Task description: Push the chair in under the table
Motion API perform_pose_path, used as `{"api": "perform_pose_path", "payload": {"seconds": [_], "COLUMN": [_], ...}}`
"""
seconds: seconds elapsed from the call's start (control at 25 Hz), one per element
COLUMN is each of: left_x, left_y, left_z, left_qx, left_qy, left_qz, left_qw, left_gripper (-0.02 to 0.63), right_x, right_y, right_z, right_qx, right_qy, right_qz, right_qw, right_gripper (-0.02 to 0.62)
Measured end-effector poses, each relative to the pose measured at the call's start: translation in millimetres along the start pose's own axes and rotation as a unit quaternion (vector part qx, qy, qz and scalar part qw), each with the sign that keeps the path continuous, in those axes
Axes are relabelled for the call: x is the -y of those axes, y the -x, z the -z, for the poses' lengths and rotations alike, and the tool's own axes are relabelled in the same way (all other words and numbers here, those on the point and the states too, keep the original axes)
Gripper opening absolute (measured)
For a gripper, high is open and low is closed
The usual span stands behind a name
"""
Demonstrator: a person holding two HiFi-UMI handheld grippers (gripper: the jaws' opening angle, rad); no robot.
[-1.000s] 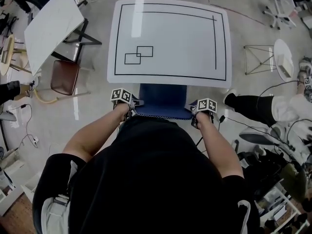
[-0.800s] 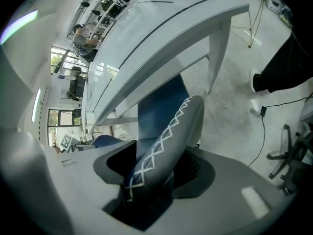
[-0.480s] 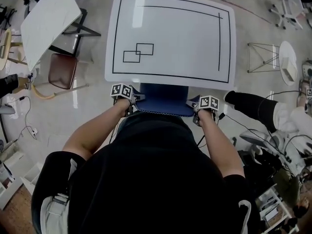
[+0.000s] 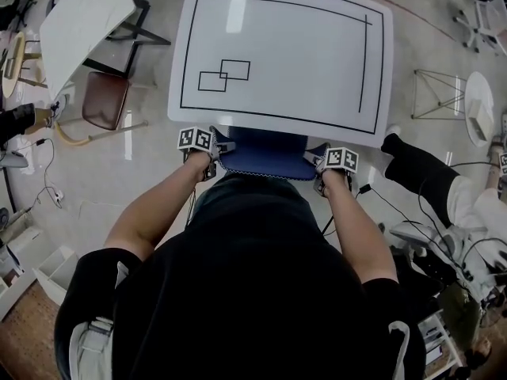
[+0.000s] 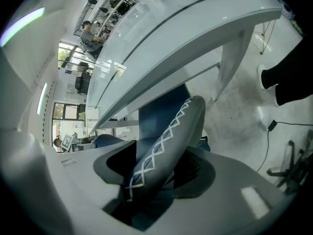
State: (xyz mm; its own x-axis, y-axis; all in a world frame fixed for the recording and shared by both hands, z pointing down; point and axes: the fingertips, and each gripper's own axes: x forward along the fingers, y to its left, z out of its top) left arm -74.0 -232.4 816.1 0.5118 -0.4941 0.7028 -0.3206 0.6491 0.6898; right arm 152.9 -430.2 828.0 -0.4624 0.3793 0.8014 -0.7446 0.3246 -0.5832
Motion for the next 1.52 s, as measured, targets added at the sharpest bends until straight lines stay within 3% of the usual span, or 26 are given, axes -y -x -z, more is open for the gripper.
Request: {"api": "perform_pose_path", "payload": {"seconds": [0.52,1.52], "left_x": [-5,-28], "left_y": [-22,-47], "left_z": [-30,-42], "left_qx": [0.082,0.119], "left_qy": [0.003,-0.004], "left_qz": [0.016,0.027], "left_qw": [0.9965,0.9925], "left_gripper": [0.405,0.407], "right_x": [18,34], "right_y": [-14,-39], "right_z": [-31,-45], "right_qx": [0.050,0.072], "right_qy": [0.021,0.069], "right_qz": [-0.010,-0.008], "right_qw": [0.998,0.995], "right_gripper": [0.264,0.268]}}
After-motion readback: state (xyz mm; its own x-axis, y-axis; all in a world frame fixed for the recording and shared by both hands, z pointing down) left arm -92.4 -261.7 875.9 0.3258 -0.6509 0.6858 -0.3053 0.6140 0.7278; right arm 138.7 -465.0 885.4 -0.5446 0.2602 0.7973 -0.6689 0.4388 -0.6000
